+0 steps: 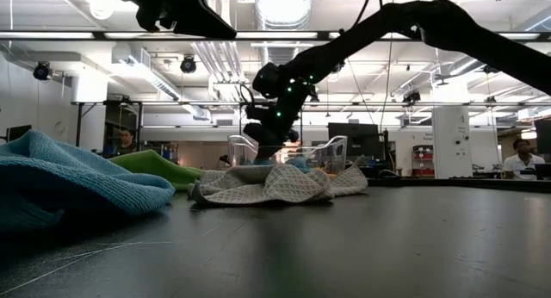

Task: Fold microfiber towels
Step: Put the right blue microfiber cloth into the transparent bin

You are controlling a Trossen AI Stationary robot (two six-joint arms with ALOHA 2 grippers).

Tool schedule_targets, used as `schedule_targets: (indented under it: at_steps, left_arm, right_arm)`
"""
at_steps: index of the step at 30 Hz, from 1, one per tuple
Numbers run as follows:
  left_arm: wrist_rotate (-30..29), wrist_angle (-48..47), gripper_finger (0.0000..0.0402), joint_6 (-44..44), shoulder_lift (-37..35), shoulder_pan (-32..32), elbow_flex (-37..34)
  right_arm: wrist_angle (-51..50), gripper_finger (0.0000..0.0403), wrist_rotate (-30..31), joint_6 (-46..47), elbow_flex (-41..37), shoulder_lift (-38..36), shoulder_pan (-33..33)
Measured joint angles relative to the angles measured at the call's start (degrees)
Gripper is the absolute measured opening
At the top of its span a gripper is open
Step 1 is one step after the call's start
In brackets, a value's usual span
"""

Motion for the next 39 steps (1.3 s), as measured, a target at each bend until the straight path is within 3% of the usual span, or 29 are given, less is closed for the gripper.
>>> schedule_targets:
  at_steps: [14,28,32,39]
  left_arm:
    - [-0.48,-0.01,0.0000,-0.02,0.00,0.01,0.02]
    - [-0.52,-0.07,0.0000,-1.13,0.00,0.01,-0.41]
    - [-0.52,-0.02,0.0000,-3.38,0.01,0.07,-0.68]
    - [-0.45,1.91,0.0000,-8.76,3.16,4.83,-0.60]
  right_arm:
    - [-0.41,0.0009,0.02,-2.99,0.66,-1.28,0.39]
    - [-17.46,0.0009,0.44,-9.34,-1.19,-7.40,-1.37]
    - [-16.35,0.0009,-1.52,-10.90,-6.52,-12.17,-1.82]
    - [-3.49,0.0009,-3.02,-17.48,-23.26,-23.47,-3.21]
